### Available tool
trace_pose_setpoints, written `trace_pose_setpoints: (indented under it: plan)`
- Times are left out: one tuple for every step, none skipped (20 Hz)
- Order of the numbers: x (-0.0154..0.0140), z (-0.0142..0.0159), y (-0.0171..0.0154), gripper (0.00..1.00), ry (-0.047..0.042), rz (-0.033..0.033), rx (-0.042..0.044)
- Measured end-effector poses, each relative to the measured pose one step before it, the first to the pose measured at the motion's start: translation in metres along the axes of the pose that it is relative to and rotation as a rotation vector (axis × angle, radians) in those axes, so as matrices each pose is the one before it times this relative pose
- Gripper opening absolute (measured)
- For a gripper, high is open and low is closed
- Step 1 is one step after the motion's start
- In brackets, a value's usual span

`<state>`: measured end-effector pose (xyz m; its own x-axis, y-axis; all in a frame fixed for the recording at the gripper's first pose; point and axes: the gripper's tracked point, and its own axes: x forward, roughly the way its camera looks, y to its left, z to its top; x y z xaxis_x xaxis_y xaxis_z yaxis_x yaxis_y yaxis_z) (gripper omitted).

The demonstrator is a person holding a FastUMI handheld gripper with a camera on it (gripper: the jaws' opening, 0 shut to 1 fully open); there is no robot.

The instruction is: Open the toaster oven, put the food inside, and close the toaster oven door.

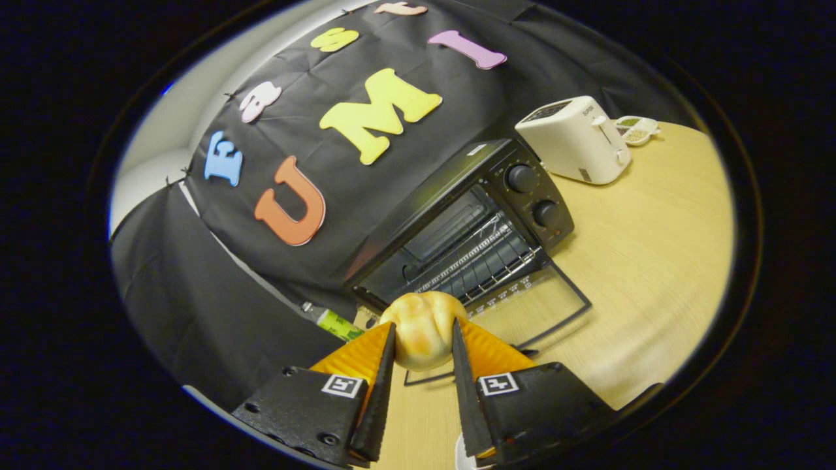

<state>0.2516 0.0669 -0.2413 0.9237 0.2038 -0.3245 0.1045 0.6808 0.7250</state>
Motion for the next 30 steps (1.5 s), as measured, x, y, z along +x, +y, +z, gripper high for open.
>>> trace_pose_setpoints:
  plan:
    - [0.0157, 0.00711, -0.00529, 0.51, -0.00442, -0.02153, 0.01126]
    - [0.0152, 0.00617, -0.00272, 0.51, -0.00583, -0.01568, 0.01415]
    - [0.01366, 0.005, -0.00184, 0.51, -0.00329, -0.01668, 0.00642]
    - [0.01225, 0.00347, -0.00119, 0.51, -0.00564, -0.01528, -0.00209]
    - [0.01078, 0.00147, 0.0003, 0.51, -0.00368, -0.01329, -0.00564]
    - [0.01073, 0.00054, 0.00086, 0.51, 0.0018, -0.0115, -0.01364]
    - [0.01012, 0.00054, 0.00139, 0.51, -0.00317, -0.01348, -0.02308]
    - [0.01178, 0.00087, -0.00021, 0.51, -0.00359, -0.02072, -0.02286]
    - [0.00878, 0.00058, 0.00154, 0.51, -0.00268, -0.0105, -0.01684]
    - [0.00921, -0.0001, 0.00489, 0.51, -0.00155, -0.00704, -0.01813]
    - [0.00569, 0.00182, 0.00288, 0.51, -0.00766, -0.00819, -0.01965]
    - [0.00704, 0.00089, 0.00318, 0.51, -0.00871, -0.01172, -0.02305]
    - [0.00444, -0.00042, 0.00087, 0.51, -0.01295, -0.00833, -0.01599]
    - [0.00561, -0.00273, 0.00234, 0.51, -0.00533, -0.0017, -0.00452]
    - [0.00516, -0.00329, 0.00257, 0.51, 0.00101, 0.0014, -0.00071]
    - [0.00643, -0.00264, 0.00382, 0.51, -0.00099, -0.00117, -0.0052]
    - [0.00521, -0.00179, 0.00071, 0.51, 0.00044, -0.0143, -0.01845]
    - [0.00424, -0.0022, 0.0009, 0.51, -0.00424, -0.00829, -0.01363]
    - [0.00252, -0.00186, 0.00094, 0.52, 0.00073, -0.00402, -0.00819]
    - [0.00141, -0.00303, -0.00069, 0.56, 0.00206, -0.00913, -0.00187]
    - [0.00046, -0.0027, -0.00264, 0.6, 0.0072, -0.01073, 0.00185]
    - [-0.00155, -0.00123, -0.00112, 0.64, -0.00381, -0.00438, 0.00352]
    - [-0.00151, 0.00068, -0.0008, 0.69, -0.00659, -0.00597, -0.00135]
    - [-0.00156, 0.00153, -0.00156, 0.73, -0.00582, -0.00862, -0.00349]
    - [-0.00368, 0.00231, -0.00106, 0.77, -0.01138, -0.00541, -0.0039]
    - [-0.00036, 0.00187, 0.00064, 0.82, -0.00794, -0.00117, -0.00593]
    - [-0.00454, 0.002, 0.00017, 0.86, -0.01187, -0.00305, -0.00999]
    - [-0.00593, 0.00099, 0.00164, 0.91, -0.01089, -0.00121, -0.02862]
    - [-0.00735, 0.00292, 0.00143, 0.95, -0.01431, 0.005, -0.03208]
    - [-0.00896, 0.00161, 0.00246, 0.99, -0.01, 0.01206, -0.02494]
